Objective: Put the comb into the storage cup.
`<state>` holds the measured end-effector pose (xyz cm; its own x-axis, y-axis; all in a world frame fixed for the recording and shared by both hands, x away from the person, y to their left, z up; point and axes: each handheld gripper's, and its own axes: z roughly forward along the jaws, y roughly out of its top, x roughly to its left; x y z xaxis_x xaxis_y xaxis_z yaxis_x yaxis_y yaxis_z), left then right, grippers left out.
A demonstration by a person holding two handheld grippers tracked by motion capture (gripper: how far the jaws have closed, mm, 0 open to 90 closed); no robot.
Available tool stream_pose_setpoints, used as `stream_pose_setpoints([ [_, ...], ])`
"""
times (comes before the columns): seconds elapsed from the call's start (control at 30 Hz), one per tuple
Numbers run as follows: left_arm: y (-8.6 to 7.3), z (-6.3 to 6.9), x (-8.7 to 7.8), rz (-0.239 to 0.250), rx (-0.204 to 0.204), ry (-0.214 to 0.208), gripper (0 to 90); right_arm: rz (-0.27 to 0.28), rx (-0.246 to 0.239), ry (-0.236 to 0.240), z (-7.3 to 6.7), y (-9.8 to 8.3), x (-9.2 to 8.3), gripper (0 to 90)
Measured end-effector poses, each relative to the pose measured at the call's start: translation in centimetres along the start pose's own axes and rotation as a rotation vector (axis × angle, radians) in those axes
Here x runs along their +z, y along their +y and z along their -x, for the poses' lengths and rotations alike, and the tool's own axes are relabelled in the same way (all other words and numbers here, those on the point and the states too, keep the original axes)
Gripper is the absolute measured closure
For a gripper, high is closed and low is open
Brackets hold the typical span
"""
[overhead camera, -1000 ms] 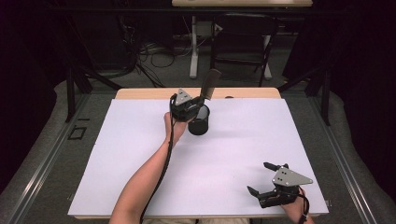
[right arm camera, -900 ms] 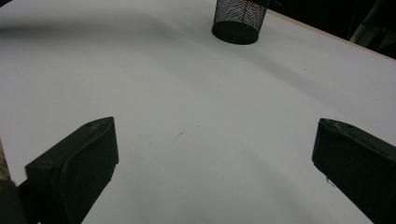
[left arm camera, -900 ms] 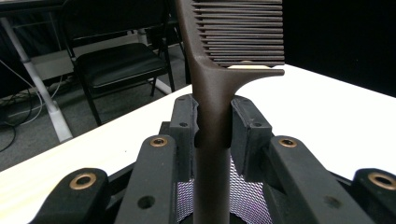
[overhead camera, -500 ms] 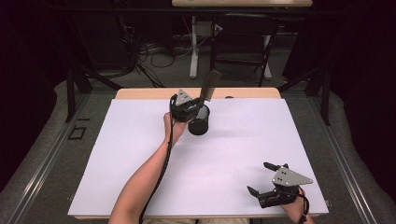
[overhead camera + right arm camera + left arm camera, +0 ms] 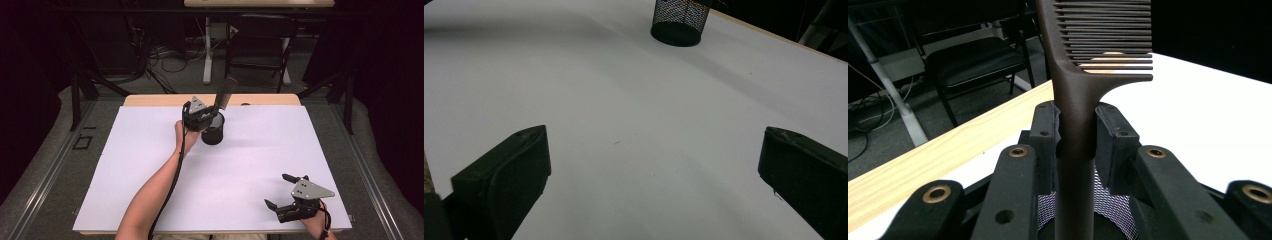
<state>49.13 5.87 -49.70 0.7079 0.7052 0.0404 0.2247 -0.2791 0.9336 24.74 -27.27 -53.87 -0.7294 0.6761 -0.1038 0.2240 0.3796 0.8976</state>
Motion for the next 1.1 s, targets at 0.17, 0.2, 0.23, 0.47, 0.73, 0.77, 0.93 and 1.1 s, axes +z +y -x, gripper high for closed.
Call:
stream_pose_setpoints([
  [0.17, -0.05, 0.11, 0.11, -0.014, 0.006, -0.002, 72.0, -0.002, -0.001, 0.001, 0.0, 0.01, -0.02, 0.1],
  [0.2, -0.05, 0.11, 0.13, -0.017, 0.009, -0.003, 72.0, -0.002, -0.001, 0.001, -0.01, 0.01, -0.02, 0.1],
  [0.23, -0.09, 0.14, 0.2, -0.023, 0.009, -0.005, 72.0, -0.002, -0.001, 0.001, -0.01, 0.01, -0.02, 0.0],
  [0.47, -0.16, 0.18, 0.25, -0.046, 0.014, -0.005, 71.9, -0.003, -0.001, 0.001, -0.02, 0.01, 0.0, 0.0],
  [0.73, -0.23, 0.3, 0.41, -0.073, 0.028, -0.003, 71.6, -0.003, 0.0, 0.001, -0.01, 0.01, 0.0, 0.1],
  [0.77, -0.28, 0.41, 0.46, -0.077, 0.027, -0.006, 71.2, -0.004, -0.001, 0.001, 0.0, 0.0, 0.01, 0.0],
  [0.93, -0.34, 0.52, 0.4, -0.095, 0.035, -0.029, 66.6, -0.003, -0.001, 0.001, 0.0, 0.0, -0.01, 0.1],
  [1.1, 0.01, 0.54, -0.19, -0.096, 0.022, -0.058, 49.3, -0.004, 0.0, 0.002, -0.02, 0.01, 0.02, 0.1],
])
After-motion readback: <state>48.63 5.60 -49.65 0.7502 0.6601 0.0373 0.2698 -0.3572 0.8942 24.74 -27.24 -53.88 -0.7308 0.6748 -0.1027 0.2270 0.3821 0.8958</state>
